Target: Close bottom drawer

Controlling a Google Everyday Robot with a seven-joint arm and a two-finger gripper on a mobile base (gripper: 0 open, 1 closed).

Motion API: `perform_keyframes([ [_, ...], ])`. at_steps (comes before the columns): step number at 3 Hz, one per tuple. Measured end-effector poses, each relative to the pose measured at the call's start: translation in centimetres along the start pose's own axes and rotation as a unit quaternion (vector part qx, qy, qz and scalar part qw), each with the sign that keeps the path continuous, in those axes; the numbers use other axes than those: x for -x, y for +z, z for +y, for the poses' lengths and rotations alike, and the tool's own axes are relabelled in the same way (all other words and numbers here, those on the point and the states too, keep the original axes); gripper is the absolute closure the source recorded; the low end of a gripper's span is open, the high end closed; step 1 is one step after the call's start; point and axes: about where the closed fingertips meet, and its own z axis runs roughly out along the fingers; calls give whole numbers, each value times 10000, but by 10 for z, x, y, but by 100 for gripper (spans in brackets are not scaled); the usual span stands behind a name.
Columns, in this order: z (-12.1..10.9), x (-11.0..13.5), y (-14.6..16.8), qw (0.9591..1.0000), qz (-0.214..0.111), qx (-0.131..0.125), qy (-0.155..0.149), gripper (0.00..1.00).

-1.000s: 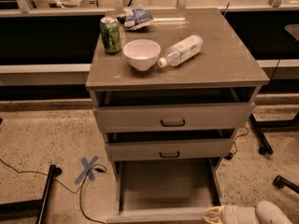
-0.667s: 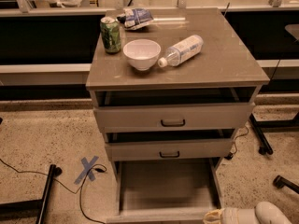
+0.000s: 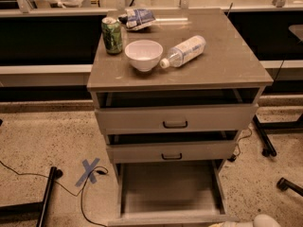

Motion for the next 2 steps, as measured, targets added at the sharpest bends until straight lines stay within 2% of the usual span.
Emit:
perform_keyframes([
  [1,11,-9,15,9998,43,-156,147,100],
  [2,11,-9,15,9998,43,-156,147,100],
])
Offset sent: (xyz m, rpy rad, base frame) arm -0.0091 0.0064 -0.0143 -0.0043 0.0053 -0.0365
